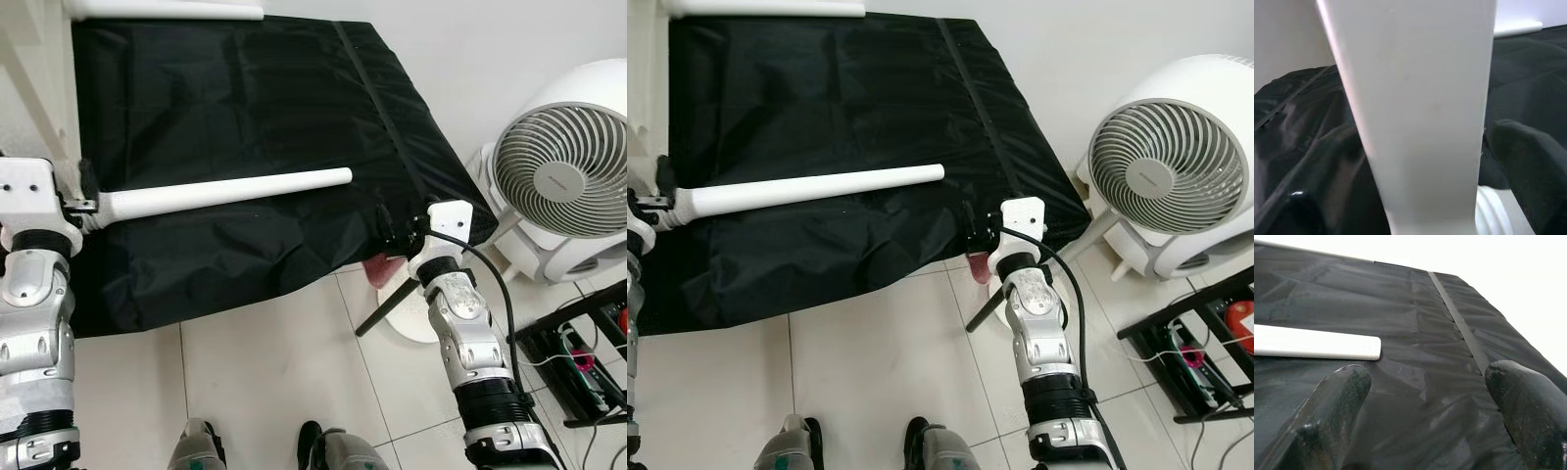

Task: Building children table

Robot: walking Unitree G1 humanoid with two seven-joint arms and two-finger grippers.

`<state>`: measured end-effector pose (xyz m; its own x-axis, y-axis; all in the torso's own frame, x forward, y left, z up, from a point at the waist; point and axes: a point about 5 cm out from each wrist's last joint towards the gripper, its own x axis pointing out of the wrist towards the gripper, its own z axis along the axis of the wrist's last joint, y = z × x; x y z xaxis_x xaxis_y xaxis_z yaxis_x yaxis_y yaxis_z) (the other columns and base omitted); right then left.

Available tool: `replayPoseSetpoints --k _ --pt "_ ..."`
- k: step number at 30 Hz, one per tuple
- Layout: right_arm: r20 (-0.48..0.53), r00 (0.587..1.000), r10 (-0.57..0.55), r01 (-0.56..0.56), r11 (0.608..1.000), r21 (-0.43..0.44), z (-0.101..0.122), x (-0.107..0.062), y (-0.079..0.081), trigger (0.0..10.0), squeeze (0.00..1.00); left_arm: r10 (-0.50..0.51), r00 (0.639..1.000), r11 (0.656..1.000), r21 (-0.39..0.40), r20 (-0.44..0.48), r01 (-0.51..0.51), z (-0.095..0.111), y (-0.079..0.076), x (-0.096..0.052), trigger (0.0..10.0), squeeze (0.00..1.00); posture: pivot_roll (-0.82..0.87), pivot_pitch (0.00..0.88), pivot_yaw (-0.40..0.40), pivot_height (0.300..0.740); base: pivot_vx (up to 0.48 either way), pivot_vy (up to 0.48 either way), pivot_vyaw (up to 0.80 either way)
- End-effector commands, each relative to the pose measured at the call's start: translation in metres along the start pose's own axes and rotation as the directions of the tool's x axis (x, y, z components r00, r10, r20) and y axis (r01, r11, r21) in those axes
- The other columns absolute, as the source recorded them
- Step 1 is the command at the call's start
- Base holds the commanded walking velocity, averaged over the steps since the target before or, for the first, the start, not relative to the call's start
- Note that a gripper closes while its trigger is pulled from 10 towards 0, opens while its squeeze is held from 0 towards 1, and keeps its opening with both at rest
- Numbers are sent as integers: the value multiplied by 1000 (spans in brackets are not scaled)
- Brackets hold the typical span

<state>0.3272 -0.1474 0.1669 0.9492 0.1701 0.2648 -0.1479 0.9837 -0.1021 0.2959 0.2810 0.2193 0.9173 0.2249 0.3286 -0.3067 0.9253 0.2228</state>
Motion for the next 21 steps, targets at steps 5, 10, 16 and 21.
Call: replayPoseSetpoints --k 5,10,16,21 --pt "-22 1000 -2 2 1000 4 -8 -5 -1 10000 0 -212 977 977 -12 35 213 10 -14 -8 10000 0 94 137 -121 740 0 0 0" --pt "-20 1000 -6 6 1000 6 -8 -5 -2 10000 0 -308 950 951 -14 43 309 14 -23 -17 10000 0 99 136 -117 740 0 0 0" --pt "-17 1000 -5 5 1000 9 -8 -4 -4 10000 0 -451 892 892 -10 32 451 19 -37 -37 10000 0 110 143 -117 740 0 0 0" --pt "-16 1000 3 -2 999 35 -8 -2 -5 10000 0 -509 861 860 -37 -6 508 18 -48 -49 10000 0 116 144 -115 740 0 0 0"
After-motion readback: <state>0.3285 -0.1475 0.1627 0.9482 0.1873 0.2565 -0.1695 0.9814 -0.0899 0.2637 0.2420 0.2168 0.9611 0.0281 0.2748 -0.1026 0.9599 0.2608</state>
